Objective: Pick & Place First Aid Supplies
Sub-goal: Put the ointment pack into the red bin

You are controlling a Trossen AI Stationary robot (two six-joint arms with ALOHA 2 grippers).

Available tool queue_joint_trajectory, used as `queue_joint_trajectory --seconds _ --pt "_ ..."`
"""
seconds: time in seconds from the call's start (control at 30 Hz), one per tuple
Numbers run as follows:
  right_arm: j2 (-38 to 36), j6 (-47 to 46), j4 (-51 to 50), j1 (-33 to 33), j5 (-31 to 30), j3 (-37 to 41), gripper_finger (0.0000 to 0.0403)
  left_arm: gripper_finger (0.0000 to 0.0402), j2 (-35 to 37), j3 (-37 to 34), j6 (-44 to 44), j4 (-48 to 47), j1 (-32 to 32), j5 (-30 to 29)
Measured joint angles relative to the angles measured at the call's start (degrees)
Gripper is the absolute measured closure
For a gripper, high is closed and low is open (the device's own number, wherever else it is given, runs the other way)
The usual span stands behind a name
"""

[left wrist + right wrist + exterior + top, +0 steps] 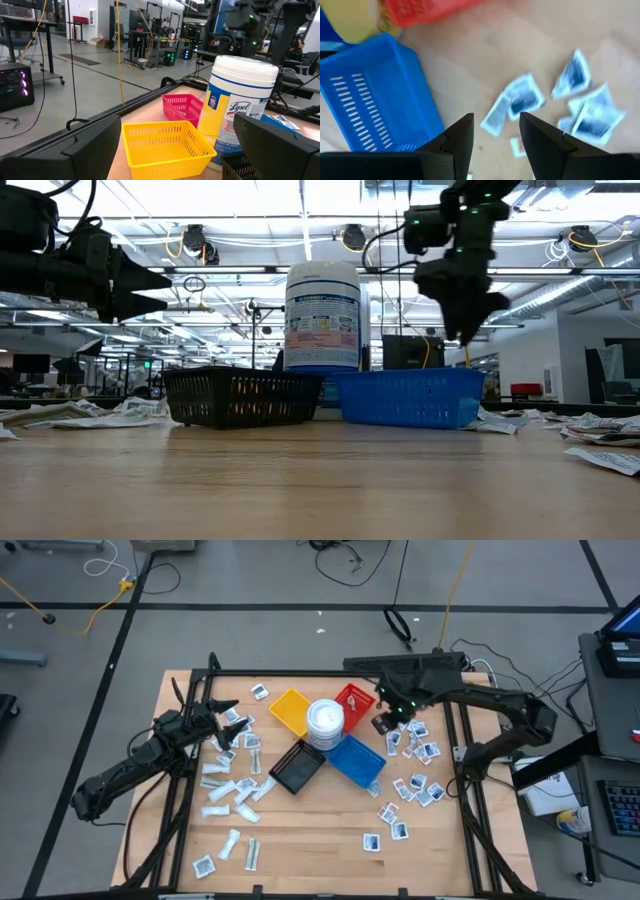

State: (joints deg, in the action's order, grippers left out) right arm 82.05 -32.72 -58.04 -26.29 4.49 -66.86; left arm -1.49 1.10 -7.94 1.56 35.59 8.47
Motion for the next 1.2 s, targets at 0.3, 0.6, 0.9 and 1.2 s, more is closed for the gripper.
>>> queue_joint_trajectory --seconds 0.3,0.6,0.9,1.2 --pt "-10.87 -14.72 -0.61 2.10 0.04 11.17 0.0258 0.0009 -0.01 0.00 0.00 0.02 0.00 0.02" --pt "-12.81 -17.57 -1.32 2.10 -1.81 13.33 0.0259 0.0009 0.01 0.00 0.00 0.00 -0.02 0.01" --pt "-10.28 -20.73 5.60 3.60 -3.96 21.08 0.0259 0.0009 0.01 0.00 0.00 0.00 -0.02 0.01" --pt "-6.02 -22.74 14.70 4.20 -5.49 27.50 0.0259 0.0009 0.01 -0.01 0.00 0.01 0.00 0.02"
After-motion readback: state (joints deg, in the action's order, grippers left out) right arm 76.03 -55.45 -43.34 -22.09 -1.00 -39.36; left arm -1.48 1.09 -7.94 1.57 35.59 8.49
